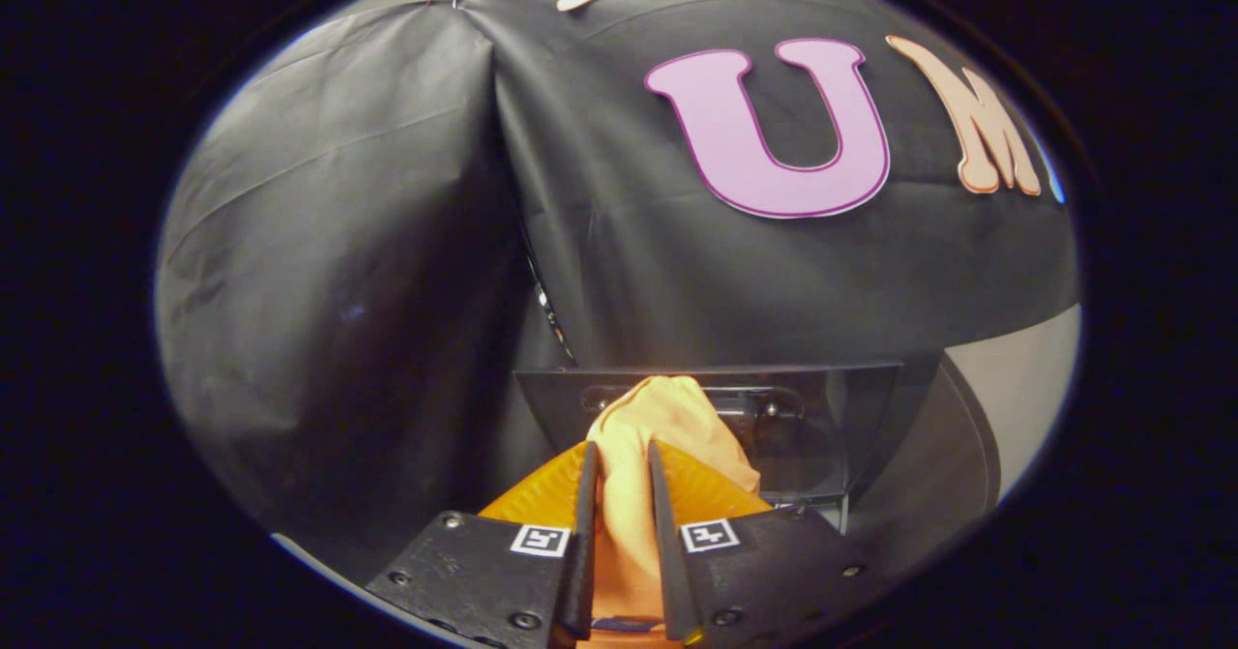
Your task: Put the clothes into the washing machine and then close the washing machine lid.
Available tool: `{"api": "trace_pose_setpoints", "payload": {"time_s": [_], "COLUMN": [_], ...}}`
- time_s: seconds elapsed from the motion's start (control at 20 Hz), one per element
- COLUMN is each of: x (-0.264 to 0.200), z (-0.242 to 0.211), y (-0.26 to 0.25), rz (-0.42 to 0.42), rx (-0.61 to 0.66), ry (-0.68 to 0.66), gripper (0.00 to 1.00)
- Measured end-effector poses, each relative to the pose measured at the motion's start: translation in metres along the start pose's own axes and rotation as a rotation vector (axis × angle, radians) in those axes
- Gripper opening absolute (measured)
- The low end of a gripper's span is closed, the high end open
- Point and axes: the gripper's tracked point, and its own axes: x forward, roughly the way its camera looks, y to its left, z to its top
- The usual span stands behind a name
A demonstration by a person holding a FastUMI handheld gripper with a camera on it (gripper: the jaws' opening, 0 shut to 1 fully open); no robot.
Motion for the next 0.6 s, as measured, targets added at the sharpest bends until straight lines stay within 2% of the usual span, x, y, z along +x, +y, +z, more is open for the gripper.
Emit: {"api": "trace_pose_setpoints", "payload": {"time_s": [0.05, 0.15, 0.25, 0.4, 0.5, 0.6], "x": [0.002, 0.003, 0.006, 0.011, 0.033, 0.049], "z": [-0.003, -0.003, 0.005, 0.032, 0.041, 0.038], "y": [-0.009, -0.016, -0.015, -0.021, -0.027, -0.036], "rz": [-0.029, -0.039, -0.033, -0.047, -0.076, -0.137], "rx": [-0.019, -0.015, 0.004, 0.028, 0.026, -0.012], "ry": [-0.011, -0.015, -0.050, -0.134, -0.147, -0.121], "gripper": [0.28, 0.22, 0.22, 0.30, 0.36, 0.59]}}
